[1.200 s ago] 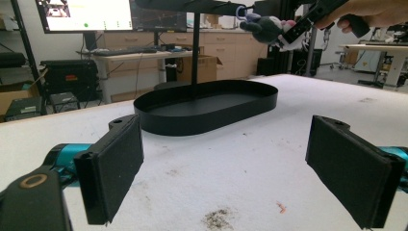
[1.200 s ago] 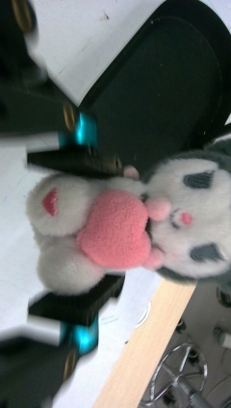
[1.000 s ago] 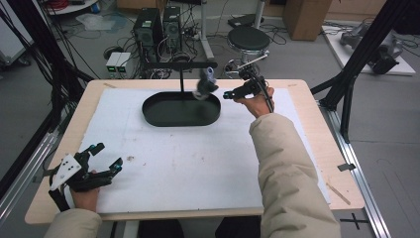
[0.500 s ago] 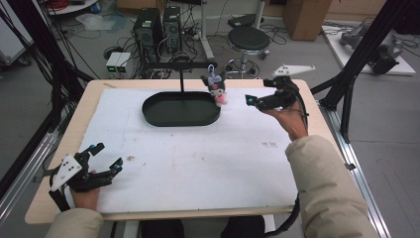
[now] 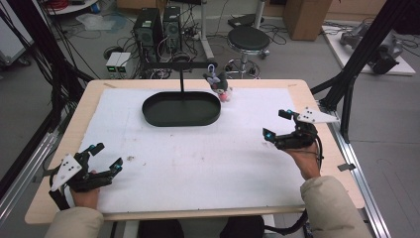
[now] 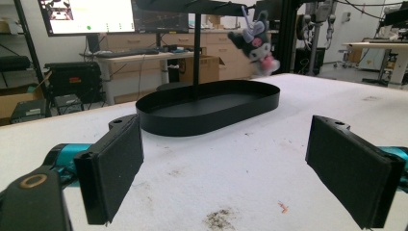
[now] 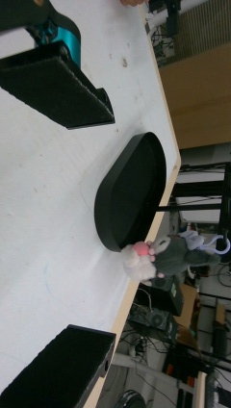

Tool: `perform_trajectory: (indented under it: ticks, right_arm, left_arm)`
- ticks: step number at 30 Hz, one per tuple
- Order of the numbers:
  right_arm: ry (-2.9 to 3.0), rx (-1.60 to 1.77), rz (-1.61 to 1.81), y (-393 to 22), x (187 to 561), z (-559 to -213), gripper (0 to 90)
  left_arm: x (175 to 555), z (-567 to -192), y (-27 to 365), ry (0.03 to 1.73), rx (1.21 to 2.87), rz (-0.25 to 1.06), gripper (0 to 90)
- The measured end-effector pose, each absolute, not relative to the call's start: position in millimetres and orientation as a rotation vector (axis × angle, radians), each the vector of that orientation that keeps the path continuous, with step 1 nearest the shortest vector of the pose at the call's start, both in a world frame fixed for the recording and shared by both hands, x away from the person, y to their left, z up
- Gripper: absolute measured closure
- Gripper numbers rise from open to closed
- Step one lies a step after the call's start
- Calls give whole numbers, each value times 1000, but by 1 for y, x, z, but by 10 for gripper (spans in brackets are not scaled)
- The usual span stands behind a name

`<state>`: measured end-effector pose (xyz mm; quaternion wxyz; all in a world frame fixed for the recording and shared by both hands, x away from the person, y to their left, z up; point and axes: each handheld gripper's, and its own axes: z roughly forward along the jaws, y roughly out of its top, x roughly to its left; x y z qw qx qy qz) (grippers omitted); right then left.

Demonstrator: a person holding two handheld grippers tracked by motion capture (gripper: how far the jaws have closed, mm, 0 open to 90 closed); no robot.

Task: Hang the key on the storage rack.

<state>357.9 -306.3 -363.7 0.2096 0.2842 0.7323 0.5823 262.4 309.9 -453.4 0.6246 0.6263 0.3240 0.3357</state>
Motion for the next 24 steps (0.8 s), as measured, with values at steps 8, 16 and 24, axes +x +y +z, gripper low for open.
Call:
perform_trajectory:
  ticks: [8, 16, 24]
  right_arm:
    - [1982, 762, 1662, -315, 339, -399, 6]
    - [1925, 780, 1700, -319, 327, -429, 6]
    - [1864, 796, 1697, -321, 320, -450, 6]
  left_arm:
    - [262, -453, 309, 741, 1435, 775, 135]
    - [262, -453, 309, 738, 1438, 777, 135]
    - [261, -453, 309, 736, 1441, 784, 135]
